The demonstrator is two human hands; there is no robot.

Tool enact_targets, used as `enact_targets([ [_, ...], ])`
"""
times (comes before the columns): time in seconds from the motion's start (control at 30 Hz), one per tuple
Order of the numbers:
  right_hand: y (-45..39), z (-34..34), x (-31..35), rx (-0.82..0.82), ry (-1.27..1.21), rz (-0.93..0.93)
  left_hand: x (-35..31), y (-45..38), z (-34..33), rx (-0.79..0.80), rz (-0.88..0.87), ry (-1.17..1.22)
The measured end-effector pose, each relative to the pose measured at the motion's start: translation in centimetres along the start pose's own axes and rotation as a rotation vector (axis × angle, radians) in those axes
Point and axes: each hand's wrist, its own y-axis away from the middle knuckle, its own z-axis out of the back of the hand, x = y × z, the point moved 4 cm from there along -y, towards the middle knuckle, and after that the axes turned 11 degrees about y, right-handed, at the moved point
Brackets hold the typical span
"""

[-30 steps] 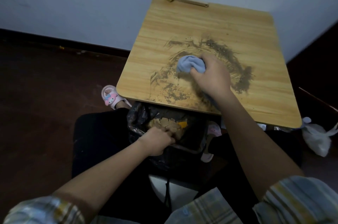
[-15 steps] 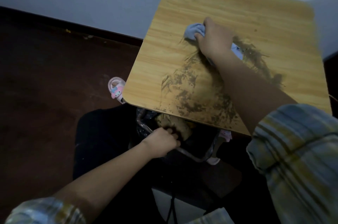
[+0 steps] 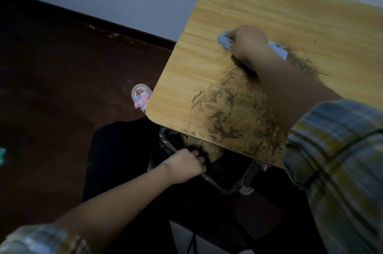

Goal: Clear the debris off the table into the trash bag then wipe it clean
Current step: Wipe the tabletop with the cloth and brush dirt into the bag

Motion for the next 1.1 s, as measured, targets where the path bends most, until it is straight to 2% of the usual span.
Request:
enact_targets([
  [0.23, 6.2, -0.2, 4.3, -0.068, 0.072, 0.352, -0.4, 0.2, -0.1, -0.030, 0.005, 0.019],
  [0.33, 8.4, -0.6, 5.0, -0.017, 0.066, 0.486, -0.5, 0.6, 0.1, -0.043, 0.002, 0.020],
  [0.4, 8.5, -0.1, 4.7, -0.008, -0.001, 0.452, -0.5, 0.7, 0.1, -0.051, -0.001, 0.028],
  [0.53, 5.3, 1.5, 2.7, -0.200, -0.087, 0.126, -0.7, 1.2, 0.1, -0.057, -0.008, 0.024],
  [0.63, 2.6, 1.4, 2.3, -0.183, -0.048, -0.058, -0.7, 1.4, 0.0, -0.059, -0.014, 0.024],
  [0.73, 0.3, 1.2, 2.8, -0.173, -0.004, -0.130, -0.3, 1.6, 0.0, -0.066, -0.009, 0.035],
  [0.93, -1.1, -0.2, 4.7, -0.094, 0.028, -0.092, 0.7, 1.6, -0.2, -0.073, 0.020, 0.046],
  [1.1, 1.4, 0.4, 6.5, -0.089, 0.040, 0.235, 0.8, 1.7, -0.1, -0.086, 0.036, 0.037],
])
